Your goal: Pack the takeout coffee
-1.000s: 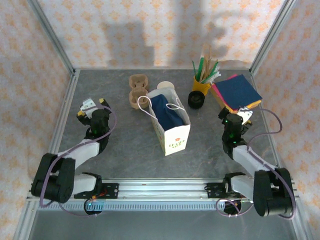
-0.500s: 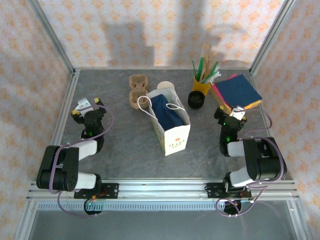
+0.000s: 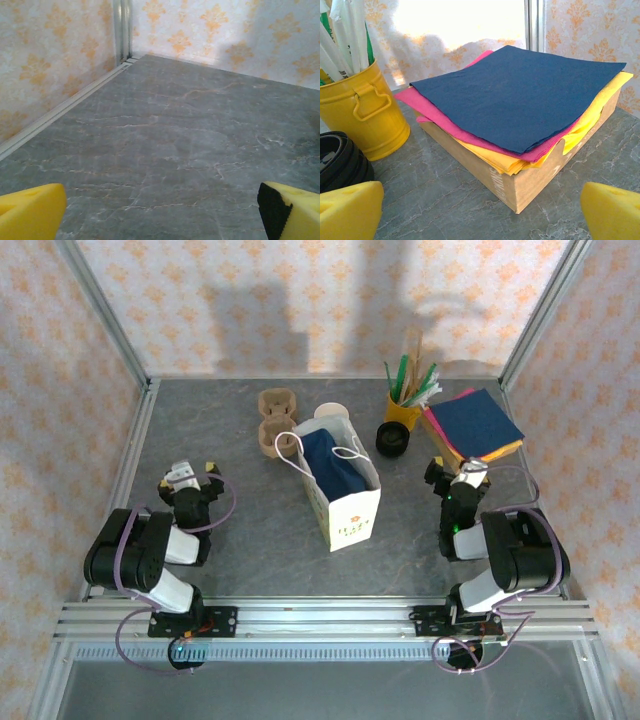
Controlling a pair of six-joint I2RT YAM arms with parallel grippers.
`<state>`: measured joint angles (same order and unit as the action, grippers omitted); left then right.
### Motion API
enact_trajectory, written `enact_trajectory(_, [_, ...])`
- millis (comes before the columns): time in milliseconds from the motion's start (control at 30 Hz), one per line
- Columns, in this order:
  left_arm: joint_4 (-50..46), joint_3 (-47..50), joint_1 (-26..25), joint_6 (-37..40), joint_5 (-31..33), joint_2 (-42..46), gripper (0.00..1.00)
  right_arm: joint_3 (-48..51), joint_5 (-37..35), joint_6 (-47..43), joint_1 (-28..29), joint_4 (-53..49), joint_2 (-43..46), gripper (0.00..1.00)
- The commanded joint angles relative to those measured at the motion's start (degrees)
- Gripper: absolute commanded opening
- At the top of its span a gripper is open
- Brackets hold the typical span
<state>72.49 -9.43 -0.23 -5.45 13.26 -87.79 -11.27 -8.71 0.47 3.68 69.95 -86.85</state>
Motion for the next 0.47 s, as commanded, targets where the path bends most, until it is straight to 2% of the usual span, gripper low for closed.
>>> enact_trajectory(0, [7.06, -0.77, 0.34, 1.51, -2.05, -0.32, 0.99, -0.95, 0.10, -1.05, -0.26, 2.65, -0.19, 1.00])
enact_trajectory(33, [8.98, -0.51, 0.33, 1.55, -2.09, -0.49, 0.99, -1.00, 0.10, -1.01, -0.28, 2.65, -0.17, 1.00])
enact_trajectory(100, [4.87, -1.29, 0.32, 1.07, -2.19, 0.60, 0.99, -0.91, 0.10, -1.00, -0.26, 2.64, -0.16, 1.00])
enact_trajectory(167, [7.32, -0.64, 0.37, 1.51, -2.01, -0.31, 0.99, -0.98, 0.10, -1.04, -0.26, 2.64, -0.16, 1.00])
enact_trajectory(433, [6.34, -1.20, 0.23, 1.84, -2.71, -0.10, 0.99, -0.07, -0.20, -0.95, -0.26, 3.90, 0.14, 1.00])
